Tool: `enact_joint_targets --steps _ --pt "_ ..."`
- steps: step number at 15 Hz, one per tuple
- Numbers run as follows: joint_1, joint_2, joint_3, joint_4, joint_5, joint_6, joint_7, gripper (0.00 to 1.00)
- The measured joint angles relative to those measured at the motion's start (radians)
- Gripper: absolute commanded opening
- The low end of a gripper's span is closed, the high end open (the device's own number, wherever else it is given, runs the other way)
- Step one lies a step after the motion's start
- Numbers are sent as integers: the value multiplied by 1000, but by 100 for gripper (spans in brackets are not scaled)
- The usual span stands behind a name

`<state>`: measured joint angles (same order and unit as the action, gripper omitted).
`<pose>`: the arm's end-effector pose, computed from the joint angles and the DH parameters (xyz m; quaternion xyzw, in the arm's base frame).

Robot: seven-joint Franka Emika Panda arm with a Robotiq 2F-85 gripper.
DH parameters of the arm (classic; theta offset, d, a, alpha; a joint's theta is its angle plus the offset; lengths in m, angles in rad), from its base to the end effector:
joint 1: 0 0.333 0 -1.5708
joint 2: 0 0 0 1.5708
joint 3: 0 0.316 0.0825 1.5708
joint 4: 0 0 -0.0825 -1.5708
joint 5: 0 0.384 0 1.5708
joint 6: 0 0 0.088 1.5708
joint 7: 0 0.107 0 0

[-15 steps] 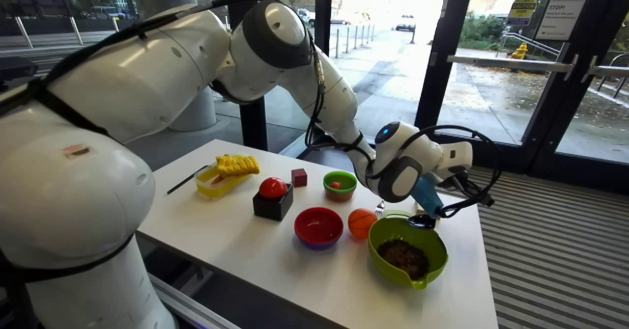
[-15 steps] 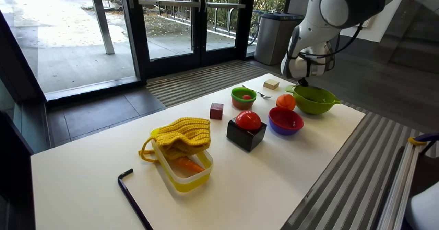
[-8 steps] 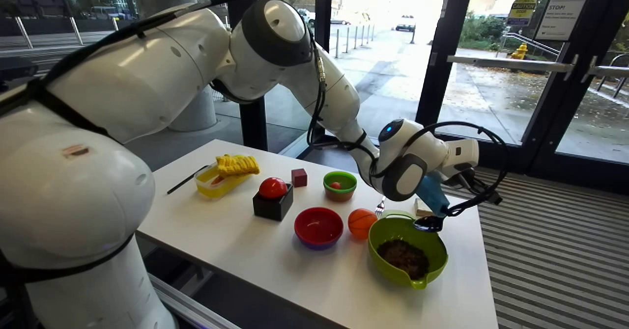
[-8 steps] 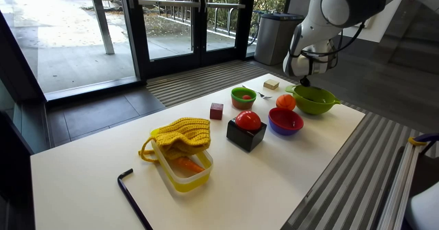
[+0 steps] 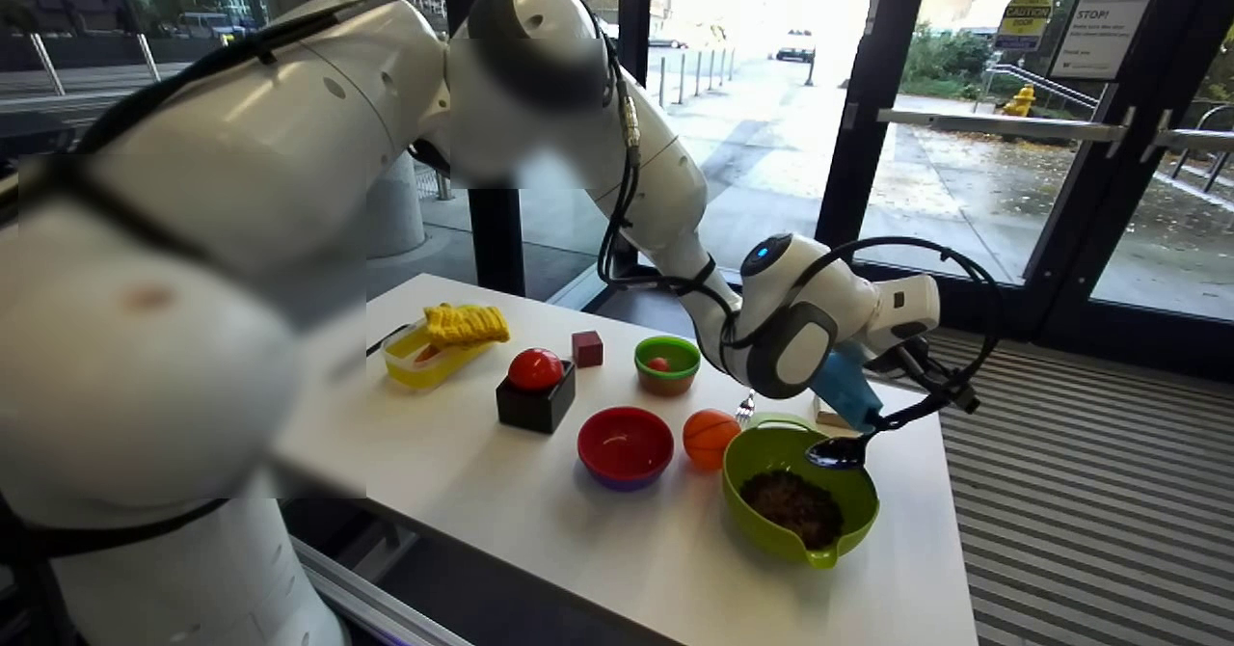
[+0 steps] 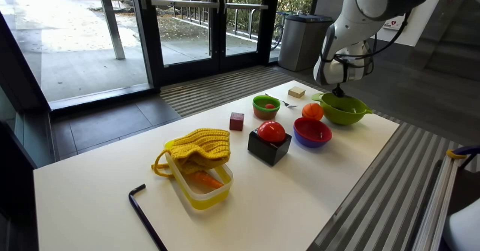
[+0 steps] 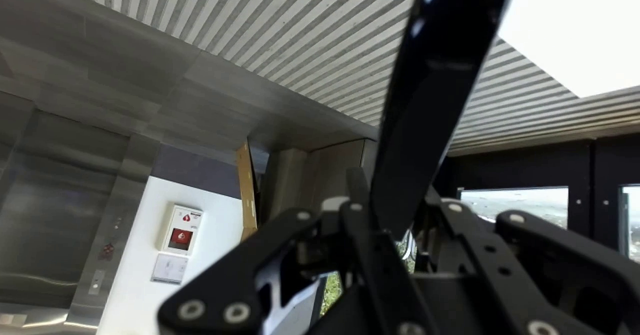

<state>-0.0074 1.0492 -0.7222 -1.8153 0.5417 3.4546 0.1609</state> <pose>0.5220 -0.4269 0.1859 0.7835 -0.3940 0.3680 0.3089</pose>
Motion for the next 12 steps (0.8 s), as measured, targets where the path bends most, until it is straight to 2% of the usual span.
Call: enact_joint_targets --steps 6,12 --pt "-51 -175 62 -192 -181 0 -53 6" --pt "-124 -387 96 -438 -321 0 -139 6"
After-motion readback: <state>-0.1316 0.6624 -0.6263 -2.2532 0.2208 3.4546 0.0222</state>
